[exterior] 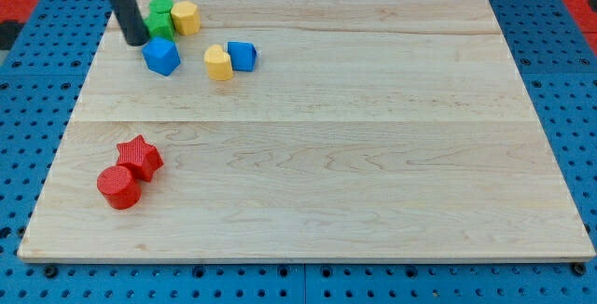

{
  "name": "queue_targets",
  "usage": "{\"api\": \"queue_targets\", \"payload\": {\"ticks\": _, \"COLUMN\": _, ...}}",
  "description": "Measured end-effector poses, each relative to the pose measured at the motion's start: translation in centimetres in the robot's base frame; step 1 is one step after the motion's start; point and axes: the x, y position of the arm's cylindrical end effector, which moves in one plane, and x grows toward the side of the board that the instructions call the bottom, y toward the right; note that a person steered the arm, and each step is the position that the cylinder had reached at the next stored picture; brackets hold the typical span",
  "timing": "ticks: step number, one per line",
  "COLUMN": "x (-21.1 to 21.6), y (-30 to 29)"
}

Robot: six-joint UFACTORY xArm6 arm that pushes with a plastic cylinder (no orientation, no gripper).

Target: Push the green star into the yellow hexagon

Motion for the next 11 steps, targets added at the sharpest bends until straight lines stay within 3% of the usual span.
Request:
{"api": "queue_targets", "payload": {"ticks": 2, "x": -1.6, "y": -3.8}}
{"api": "queue_targets", "payload": {"ticks": 4, "x": -8.4, "y": -1.3}}
{"api": "queue_targets", "payload": {"ticks": 5, "x": -5.5, "y": 8.7}}
{"api": "queue_targets", "payload": {"ticks": 6, "x": -3.6, "y": 11.2}}
{"api": "queue_targets", "payload": {"ticks": 9, "x": -5.9, "y": 4.6}}
{"api": "queue_targets", "payload": {"ticks": 11, "x": -5.6, "y": -5.0}}
